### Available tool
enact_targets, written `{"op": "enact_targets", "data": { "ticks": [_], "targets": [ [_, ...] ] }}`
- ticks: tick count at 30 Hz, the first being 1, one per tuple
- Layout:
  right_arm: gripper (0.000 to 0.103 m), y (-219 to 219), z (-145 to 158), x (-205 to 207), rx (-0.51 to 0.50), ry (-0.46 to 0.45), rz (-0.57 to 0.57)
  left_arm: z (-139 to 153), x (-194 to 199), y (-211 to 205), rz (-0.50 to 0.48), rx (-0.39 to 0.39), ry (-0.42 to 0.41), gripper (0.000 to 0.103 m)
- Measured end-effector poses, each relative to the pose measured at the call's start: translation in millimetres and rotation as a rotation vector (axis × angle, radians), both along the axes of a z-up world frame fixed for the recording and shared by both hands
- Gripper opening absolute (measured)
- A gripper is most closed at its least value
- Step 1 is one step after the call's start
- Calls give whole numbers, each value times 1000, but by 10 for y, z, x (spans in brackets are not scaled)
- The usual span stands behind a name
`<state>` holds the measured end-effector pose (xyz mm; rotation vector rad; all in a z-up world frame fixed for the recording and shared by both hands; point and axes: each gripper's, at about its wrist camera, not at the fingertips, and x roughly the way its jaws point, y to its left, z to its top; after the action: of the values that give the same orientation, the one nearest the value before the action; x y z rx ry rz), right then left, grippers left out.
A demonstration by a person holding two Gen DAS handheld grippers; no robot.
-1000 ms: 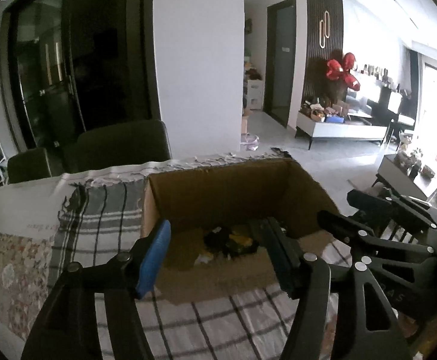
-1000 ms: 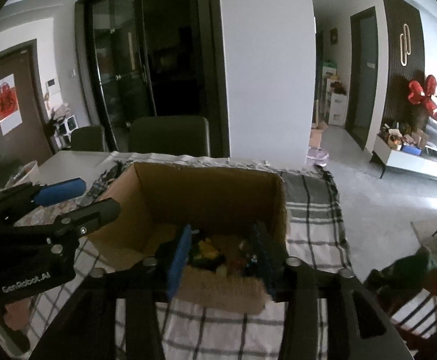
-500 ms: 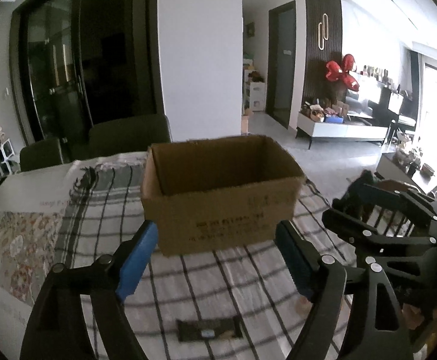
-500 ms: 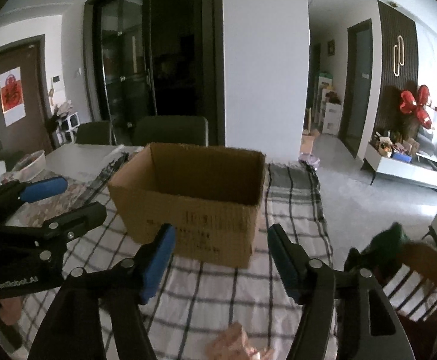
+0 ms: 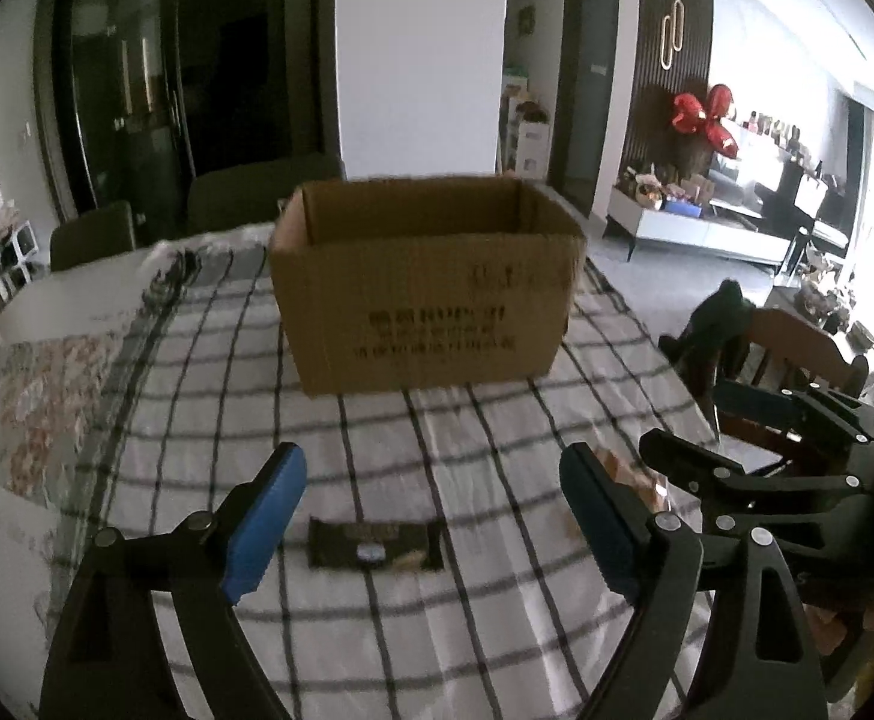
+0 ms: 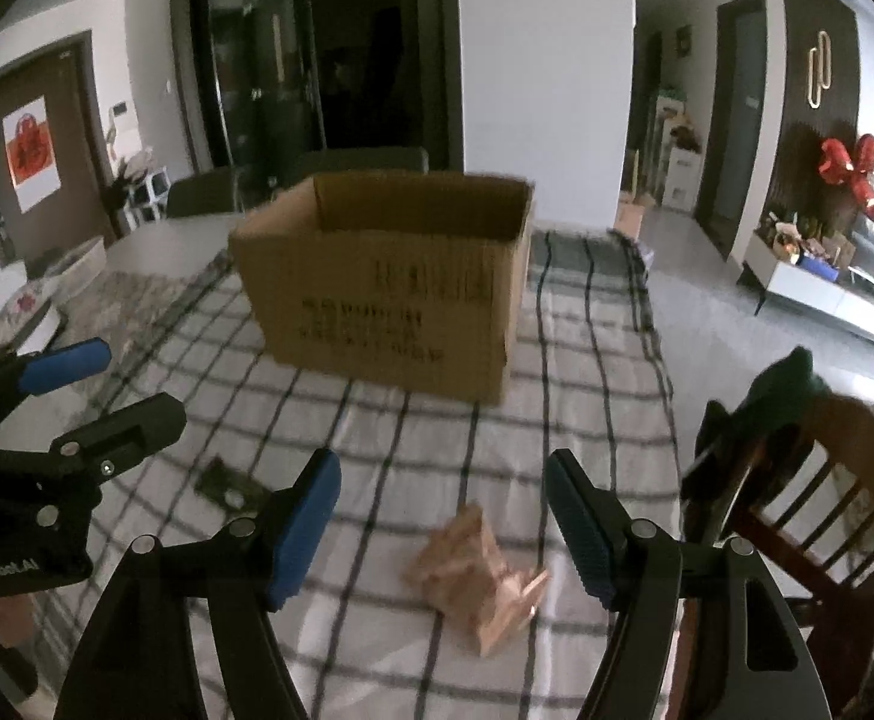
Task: Organize snacks
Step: 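Grasp the peach Fortune Biscuits bag with the right tool while the left tool approaches the black cracker bar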
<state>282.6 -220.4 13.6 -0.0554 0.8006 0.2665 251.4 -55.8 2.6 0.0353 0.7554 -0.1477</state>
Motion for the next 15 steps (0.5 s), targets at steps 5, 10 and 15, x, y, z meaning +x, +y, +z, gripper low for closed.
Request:
{"op": "enact_targets", "data": {
  "ticks": [5,10,15],
  "targets": [
    [71,-58,-174,-58,-10,51,15,-167,-52,-69,14,14,37,87],
    [77,-107,-359,-65,-17,104,37,-370,-64,-142,16,28,89,87],
    [77,-136,-527,-16,-40,158,81,-591,-49,-180,39,18,152,87]
  ]
}}
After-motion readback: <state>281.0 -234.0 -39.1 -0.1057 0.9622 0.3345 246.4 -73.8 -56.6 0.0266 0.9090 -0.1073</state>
